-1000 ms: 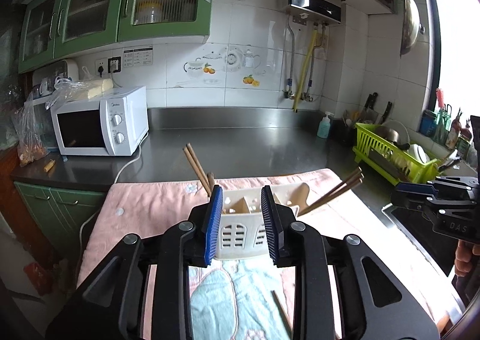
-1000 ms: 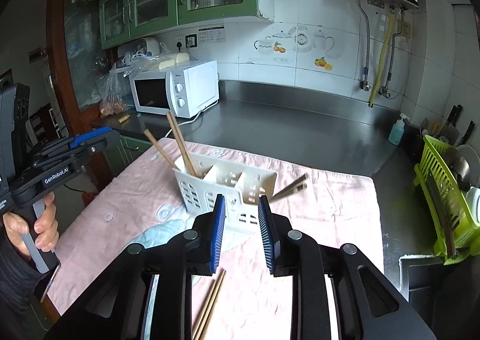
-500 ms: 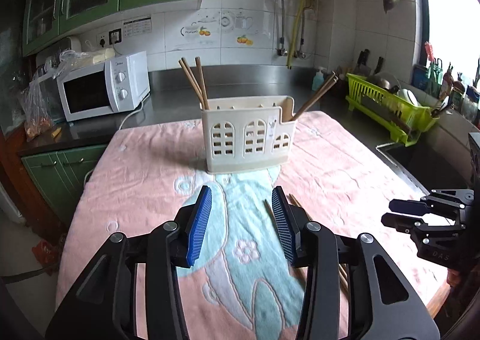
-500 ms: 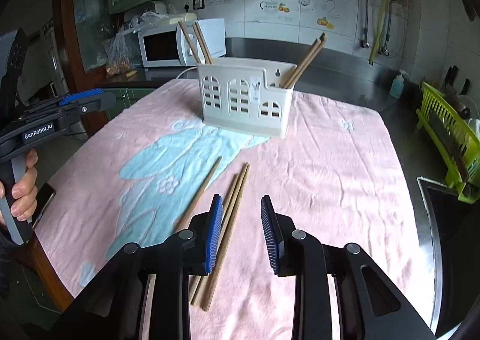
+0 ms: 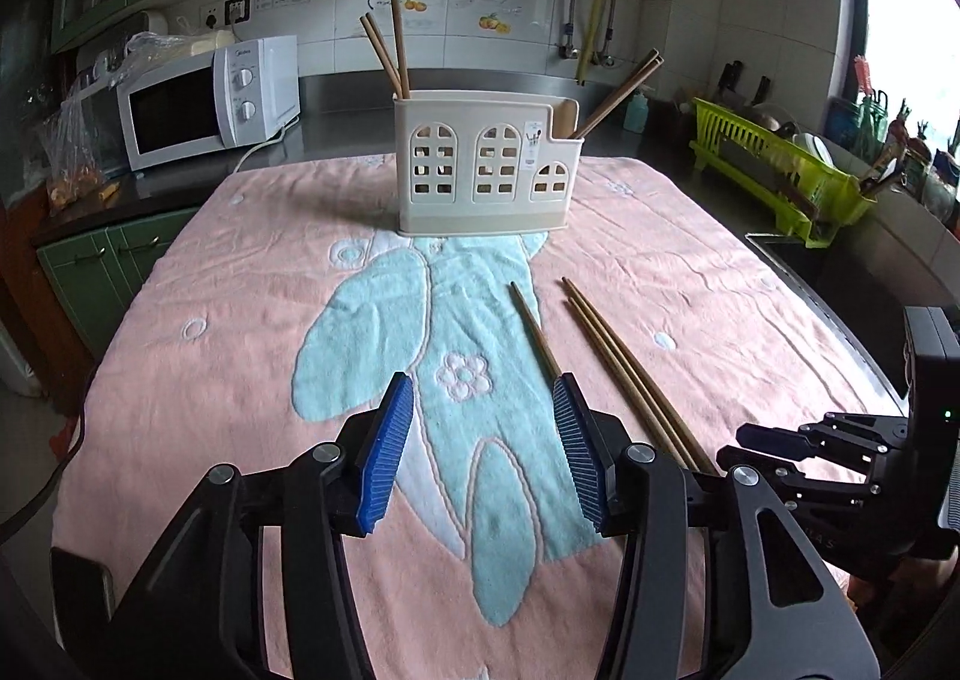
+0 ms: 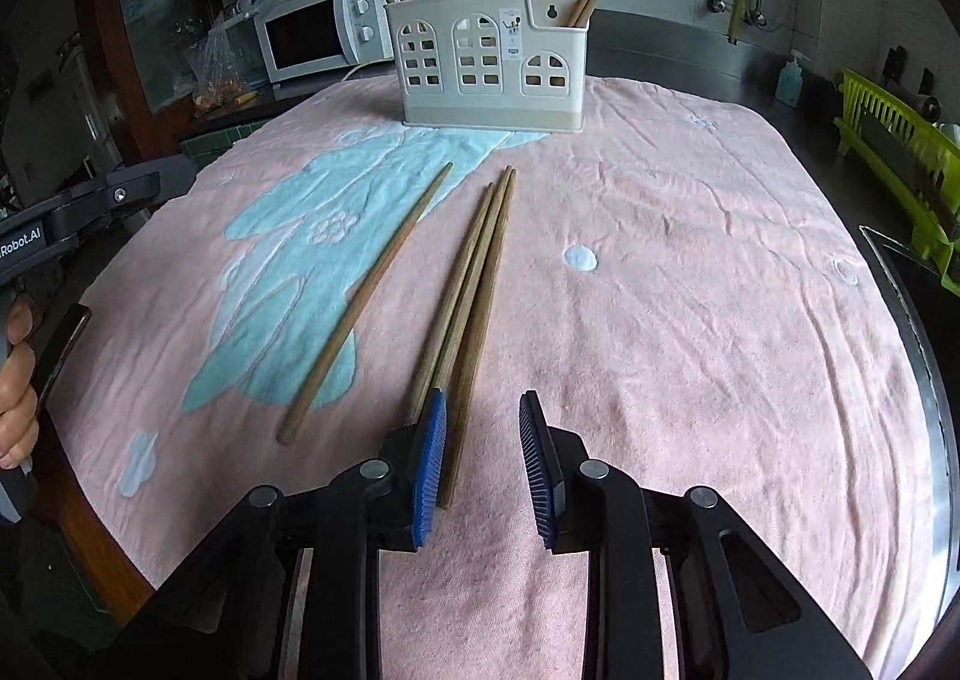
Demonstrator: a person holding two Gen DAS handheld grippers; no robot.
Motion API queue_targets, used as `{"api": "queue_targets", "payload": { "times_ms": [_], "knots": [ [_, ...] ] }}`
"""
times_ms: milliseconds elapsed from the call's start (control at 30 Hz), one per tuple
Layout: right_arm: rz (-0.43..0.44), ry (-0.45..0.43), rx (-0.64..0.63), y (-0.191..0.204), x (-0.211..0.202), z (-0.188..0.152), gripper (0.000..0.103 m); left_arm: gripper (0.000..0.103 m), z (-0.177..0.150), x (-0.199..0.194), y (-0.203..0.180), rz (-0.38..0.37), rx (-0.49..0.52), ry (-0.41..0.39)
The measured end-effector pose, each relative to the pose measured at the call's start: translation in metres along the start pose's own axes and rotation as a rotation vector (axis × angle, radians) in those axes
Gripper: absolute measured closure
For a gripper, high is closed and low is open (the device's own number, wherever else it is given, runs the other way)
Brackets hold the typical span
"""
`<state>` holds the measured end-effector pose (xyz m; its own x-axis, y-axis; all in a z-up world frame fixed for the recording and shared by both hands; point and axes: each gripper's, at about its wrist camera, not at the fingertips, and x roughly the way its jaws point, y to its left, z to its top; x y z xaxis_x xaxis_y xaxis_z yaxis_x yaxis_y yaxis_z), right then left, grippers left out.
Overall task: Organize utensils
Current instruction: 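Move both open tools back down to the remaining chopsticks, then close the left gripper on a chopstick while the right gripper grasps another chopstick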
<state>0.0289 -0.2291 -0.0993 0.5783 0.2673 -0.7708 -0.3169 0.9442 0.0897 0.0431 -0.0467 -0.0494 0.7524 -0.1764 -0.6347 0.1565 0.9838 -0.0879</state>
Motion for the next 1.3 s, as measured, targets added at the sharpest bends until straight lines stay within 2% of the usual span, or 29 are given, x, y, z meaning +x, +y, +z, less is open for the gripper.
{"api": "queue_targets", "payload": {
  "times_ms": [300,900,1300],
  "knots": [
    [0.009,0.016,-0.012,0.007,0.009,-0.005,0.087,0.054,-0.021,0.013,-0.004,-0.008,-0.018,0.061],
    [-0.002,0.023,-0.01,0.013,0.018,-0.002,0.094,0.054,-0.034,0.022,-0.009,-0.037,-0.028,0.107],
    [0.003,0.004,0.01,0.004,0.013,-0.004,0.095,0.054,-0.042,0.037,-0.03,-0.097,-0.025,0.159]
  ]
}}
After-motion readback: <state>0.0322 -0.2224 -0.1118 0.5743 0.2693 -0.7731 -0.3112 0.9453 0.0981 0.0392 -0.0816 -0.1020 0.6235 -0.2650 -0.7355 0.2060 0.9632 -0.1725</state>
